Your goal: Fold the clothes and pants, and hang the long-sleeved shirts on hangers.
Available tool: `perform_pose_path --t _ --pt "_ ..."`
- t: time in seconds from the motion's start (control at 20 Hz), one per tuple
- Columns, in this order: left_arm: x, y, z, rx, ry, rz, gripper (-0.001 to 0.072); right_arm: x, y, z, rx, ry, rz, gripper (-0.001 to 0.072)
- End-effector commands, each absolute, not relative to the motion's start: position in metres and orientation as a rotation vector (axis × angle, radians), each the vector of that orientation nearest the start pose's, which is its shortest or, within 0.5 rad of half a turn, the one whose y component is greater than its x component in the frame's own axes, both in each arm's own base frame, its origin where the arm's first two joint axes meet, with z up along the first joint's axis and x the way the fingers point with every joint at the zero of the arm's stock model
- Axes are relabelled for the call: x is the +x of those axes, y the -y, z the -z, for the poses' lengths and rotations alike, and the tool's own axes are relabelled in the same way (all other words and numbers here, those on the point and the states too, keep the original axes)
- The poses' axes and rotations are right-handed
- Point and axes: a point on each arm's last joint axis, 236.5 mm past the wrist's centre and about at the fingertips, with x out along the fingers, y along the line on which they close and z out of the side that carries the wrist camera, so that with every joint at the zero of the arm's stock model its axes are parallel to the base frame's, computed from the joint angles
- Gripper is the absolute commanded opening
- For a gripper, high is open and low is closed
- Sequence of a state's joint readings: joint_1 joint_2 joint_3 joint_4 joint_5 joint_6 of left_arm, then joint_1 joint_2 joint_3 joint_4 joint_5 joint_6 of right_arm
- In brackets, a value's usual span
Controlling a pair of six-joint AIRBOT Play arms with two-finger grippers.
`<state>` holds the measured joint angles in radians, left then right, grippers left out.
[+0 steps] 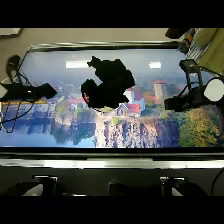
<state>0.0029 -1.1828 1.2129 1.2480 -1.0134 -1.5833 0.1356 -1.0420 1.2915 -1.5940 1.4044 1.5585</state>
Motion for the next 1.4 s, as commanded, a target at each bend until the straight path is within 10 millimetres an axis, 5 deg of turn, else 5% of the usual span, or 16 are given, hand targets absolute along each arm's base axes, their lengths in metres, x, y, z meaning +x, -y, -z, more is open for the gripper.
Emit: perform_pose_path --t 0.0,0.25,0.65,0.75,0.95,1.0,1.05,1.25,1.35 --pt "0.465 0.106 -0.028 -0.575 -1.013 0.282 0.0711 0.336 -0.041 -0.123 -0.106 -1.151 -0.110 0.0051" --pt "0.505 0.130 0.058 -0.758 -1.077 0.225 0.0711 0.336 -0.041 -0.123 -0.106 -1.151 -0.110 0.0051" --pt "0.537 0.160 0.081 -0.745 -1.037 0.227 0.0686 0.336 -0.041 -0.123 -0.106 -1.151 -0.110 0.0051" --pt "0.536 0.162 0.084 -0.752 -1.042 0.221 0.0477 0.336 -0.041 -0.123 -0.106 -1.151 -0.109 0.0051" --pt "0.532 0.170 0.087 -0.749 -1.060 0.234 0.0434 0.336 -0.041 -0.123 -0.106 -1.151 -0.109 0.0051" --pt "0.530 0.172 0.087 -0.749 -1.067 0.240 0.0321 0.336 -0.041 -0.123 -0.106 -1.151 -0.109 0.0051" --pt "0.527 0.175 0.088 -0.748 -1.080 0.249 0.0068 0.336 -0.041 -0.123 -0.106 -1.152 -0.109 0.0051" --pt "0.509 0.185 0.082 -0.779 -1.161 0.288 0.0030 0.336 -0.041 -0.123 -0.106 -1.153 -0.109 0.0068" --pt "0.499 0.182 0.063 -0.814 -1.193 0.303 0.0029 0.332 -0.041 -0.121 -0.097 -1.170 -0.107 0.0220"
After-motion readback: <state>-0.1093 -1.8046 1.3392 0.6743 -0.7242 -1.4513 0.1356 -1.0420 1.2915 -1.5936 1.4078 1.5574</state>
